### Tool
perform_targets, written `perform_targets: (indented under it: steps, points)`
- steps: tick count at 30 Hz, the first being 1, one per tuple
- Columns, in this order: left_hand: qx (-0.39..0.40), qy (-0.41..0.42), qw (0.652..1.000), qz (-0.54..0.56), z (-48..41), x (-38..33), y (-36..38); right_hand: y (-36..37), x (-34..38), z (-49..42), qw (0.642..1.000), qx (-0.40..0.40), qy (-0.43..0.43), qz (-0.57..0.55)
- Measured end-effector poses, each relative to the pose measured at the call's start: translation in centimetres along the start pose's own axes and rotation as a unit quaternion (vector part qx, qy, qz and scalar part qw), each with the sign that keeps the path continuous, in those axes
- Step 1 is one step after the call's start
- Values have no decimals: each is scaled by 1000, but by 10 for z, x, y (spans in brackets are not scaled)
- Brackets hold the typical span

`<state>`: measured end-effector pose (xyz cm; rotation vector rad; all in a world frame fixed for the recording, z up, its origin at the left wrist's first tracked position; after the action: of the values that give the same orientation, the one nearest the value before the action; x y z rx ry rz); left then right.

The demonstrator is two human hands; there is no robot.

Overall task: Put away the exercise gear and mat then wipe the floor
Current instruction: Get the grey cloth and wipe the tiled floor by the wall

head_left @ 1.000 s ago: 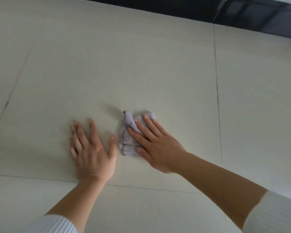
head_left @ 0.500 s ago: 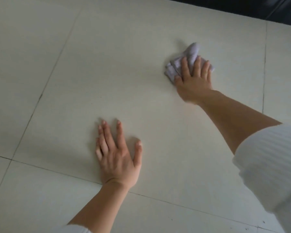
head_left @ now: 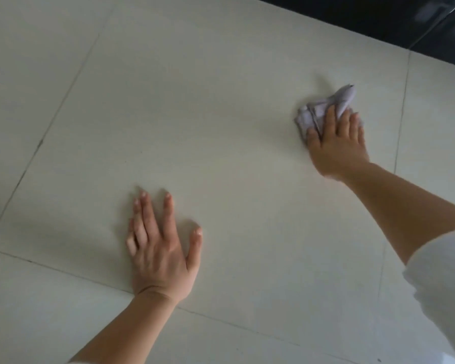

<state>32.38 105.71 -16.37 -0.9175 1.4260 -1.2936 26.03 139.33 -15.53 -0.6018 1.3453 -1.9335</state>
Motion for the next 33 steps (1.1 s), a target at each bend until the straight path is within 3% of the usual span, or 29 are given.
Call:
perform_targets:
  steps: [2,3,8,12,14,19,22,24,30,33]
  points:
    - [4,4,1000,1,-1,1,2,-4,17,-18,996,22,77,-47]
    - [7,7,1000,2,-1,2,3,-3,35,-18,996,33,74,-47]
    - [8,14,1000,24,-4,3,3,19,163,56,982,40,-186,-8]
    - [8,16,1000,26,-4,4,2,39,155,118,963,44,-265,39]
    - [18,17,999,37,-3,4,2,40,110,122,973,34,-224,42]
    - [69,52,993,82,-7,15,-6,44,-19,132,999,34,13,28]
    - [109,137,980,97,-15,47,-22,51,-42,149,991,45,125,14]
    - [119,136,981,69,-10,86,-29,57,-20,165,990,42,132,-11]
    - [145,142,978,41,17,123,-26,94,125,258,995,24,-88,-33]
    - [163,135,977,39,17,115,-26,111,144,307,977,5,-211,-17]
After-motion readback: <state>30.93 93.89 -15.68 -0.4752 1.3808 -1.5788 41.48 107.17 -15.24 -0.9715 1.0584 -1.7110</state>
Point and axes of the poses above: each hand's wrist, its own z-axis away from the middle knuckle, its own y-axis out of the palm, x = y × z, the point moved 5 cm from there along -z, towards the middle knuckle, and after that the axes turned 9 degrees about y, right-handed, at the moved point
